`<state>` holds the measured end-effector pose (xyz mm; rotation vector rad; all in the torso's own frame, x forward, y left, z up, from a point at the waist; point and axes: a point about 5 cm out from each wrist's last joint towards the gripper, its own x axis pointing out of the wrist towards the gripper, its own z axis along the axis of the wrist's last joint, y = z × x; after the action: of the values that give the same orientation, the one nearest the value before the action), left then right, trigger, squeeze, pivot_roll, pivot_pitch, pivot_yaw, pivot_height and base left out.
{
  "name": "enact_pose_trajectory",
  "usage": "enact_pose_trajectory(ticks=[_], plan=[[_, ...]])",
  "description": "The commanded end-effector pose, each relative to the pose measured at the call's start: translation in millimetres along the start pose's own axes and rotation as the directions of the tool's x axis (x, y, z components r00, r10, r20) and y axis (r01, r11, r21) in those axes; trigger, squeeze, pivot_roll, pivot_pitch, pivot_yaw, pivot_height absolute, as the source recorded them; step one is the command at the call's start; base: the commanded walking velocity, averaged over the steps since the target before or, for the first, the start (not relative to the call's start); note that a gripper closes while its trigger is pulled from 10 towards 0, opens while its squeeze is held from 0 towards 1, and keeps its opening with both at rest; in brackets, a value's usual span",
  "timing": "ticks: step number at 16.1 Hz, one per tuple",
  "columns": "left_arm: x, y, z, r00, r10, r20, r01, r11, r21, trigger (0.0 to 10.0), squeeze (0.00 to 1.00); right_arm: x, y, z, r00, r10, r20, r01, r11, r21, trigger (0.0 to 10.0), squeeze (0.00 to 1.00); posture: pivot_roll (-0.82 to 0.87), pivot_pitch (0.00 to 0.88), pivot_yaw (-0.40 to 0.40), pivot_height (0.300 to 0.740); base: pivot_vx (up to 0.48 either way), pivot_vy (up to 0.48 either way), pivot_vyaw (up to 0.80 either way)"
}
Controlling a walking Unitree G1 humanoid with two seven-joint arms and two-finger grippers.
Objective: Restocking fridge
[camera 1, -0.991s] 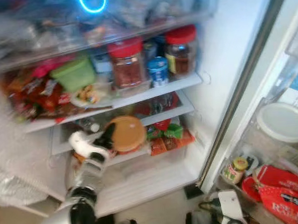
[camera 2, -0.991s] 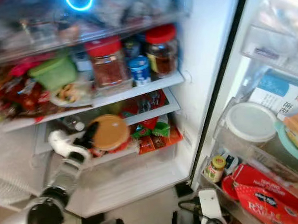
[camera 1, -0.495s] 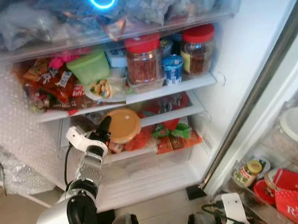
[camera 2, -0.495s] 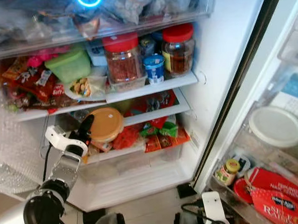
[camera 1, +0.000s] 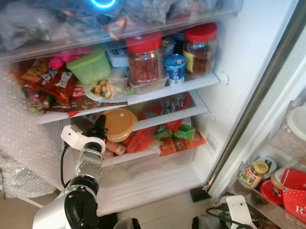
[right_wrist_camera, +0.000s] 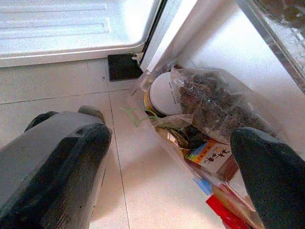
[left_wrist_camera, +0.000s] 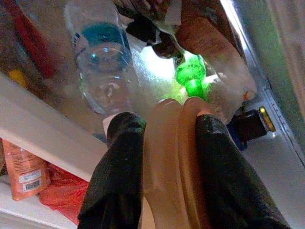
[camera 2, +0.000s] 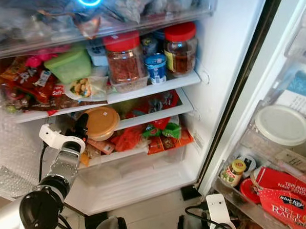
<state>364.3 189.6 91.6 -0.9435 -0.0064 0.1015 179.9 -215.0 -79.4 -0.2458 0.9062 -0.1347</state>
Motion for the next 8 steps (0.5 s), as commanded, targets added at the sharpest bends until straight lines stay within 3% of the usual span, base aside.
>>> enact_pose_trajectory(ticks=[1,8], plan=[[2.9,-3.1,5,1.000,-0.003,0.008,0.003,1.000,0.011,10.0,0.00,-5.3,6.1,-21,0.998,0.016,-0.065,-0.017,1.000,-0.007,10.0,0.00,-0.12,0.155,0.065,0.647,0.000,0.000,0.00],[1.9,-8.2,-6,1.000,-0.011,-0.001,0.011,0.999,-0.032,10.0,0.00,-13.8,7.1,-43,0.997,-0.008,-0.075,0.008,1.000,-0.003,10.0,0.00,-0.15,0.210,0.050,0.647,0.000,0.000,0.00]])
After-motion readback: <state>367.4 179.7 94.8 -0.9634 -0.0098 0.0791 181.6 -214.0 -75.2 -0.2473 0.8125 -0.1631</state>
